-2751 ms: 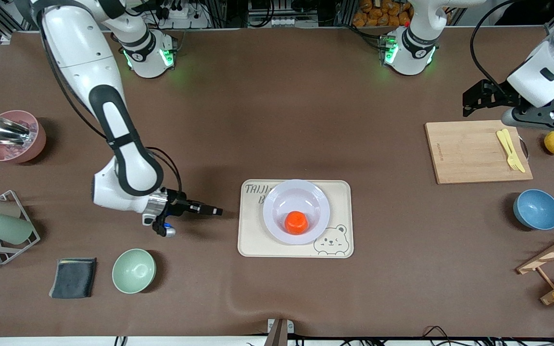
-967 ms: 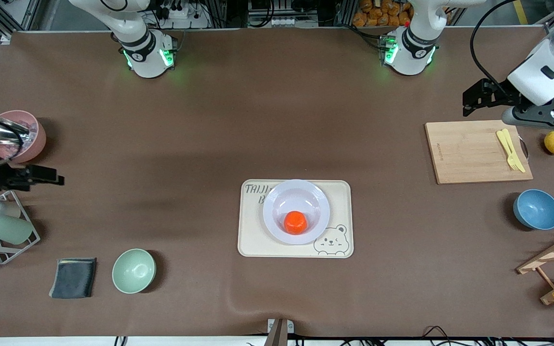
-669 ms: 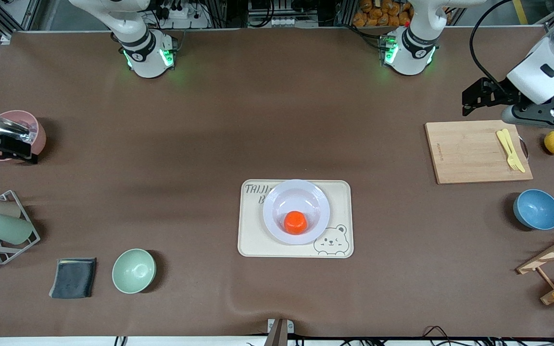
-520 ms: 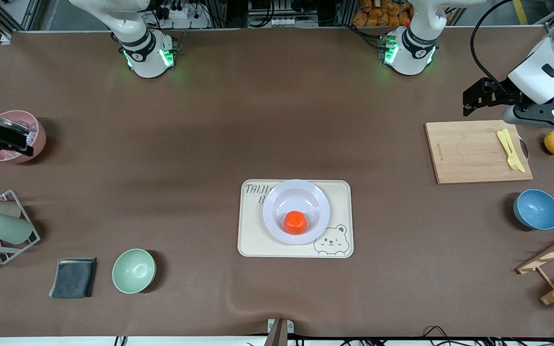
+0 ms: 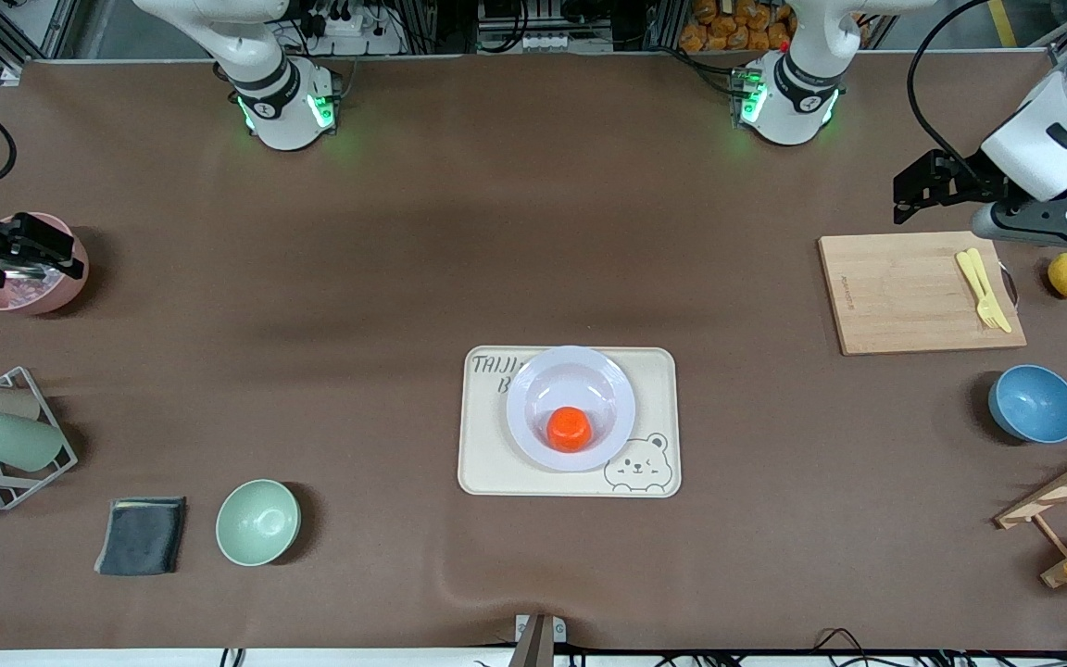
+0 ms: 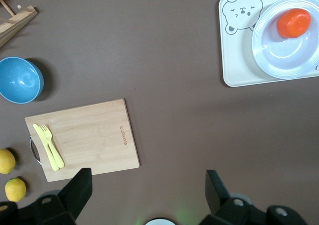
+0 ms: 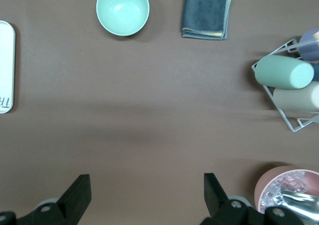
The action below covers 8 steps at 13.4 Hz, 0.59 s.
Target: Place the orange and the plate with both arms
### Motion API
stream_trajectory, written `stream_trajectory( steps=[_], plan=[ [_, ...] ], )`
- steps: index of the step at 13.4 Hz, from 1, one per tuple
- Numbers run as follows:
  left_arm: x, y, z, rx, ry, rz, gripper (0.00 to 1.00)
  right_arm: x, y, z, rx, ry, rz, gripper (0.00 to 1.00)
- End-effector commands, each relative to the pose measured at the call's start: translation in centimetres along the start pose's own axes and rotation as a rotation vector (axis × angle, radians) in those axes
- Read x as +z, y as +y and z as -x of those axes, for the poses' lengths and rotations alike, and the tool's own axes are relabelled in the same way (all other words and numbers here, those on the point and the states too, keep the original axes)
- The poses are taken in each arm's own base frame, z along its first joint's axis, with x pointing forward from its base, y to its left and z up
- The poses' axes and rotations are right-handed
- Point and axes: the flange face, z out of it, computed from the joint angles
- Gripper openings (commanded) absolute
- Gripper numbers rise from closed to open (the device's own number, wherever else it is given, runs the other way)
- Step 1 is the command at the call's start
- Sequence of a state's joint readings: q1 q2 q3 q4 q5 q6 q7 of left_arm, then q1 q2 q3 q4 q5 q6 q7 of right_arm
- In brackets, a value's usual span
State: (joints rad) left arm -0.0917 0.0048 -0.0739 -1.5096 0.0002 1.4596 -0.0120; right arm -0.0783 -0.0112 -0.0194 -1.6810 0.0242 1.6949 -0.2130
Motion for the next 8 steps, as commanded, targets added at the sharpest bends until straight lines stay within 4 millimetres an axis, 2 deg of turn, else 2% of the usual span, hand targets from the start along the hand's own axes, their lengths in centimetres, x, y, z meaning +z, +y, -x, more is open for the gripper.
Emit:
stream_trajectory(
  steps=[1,8],
  plan=[
    [-0.49,0.0,-0.06,-0.002,0.01,0.022,1.0,-0.64,-0.21,0.0,-0.012,0.014,0.035,1.0],
    [-0.54,0.21,-0.12,-0.001,0.016,0.019,1.0,-1.26,-0.38,-0.07,-0.015,0.018,0.036,1.0]
  ],
)
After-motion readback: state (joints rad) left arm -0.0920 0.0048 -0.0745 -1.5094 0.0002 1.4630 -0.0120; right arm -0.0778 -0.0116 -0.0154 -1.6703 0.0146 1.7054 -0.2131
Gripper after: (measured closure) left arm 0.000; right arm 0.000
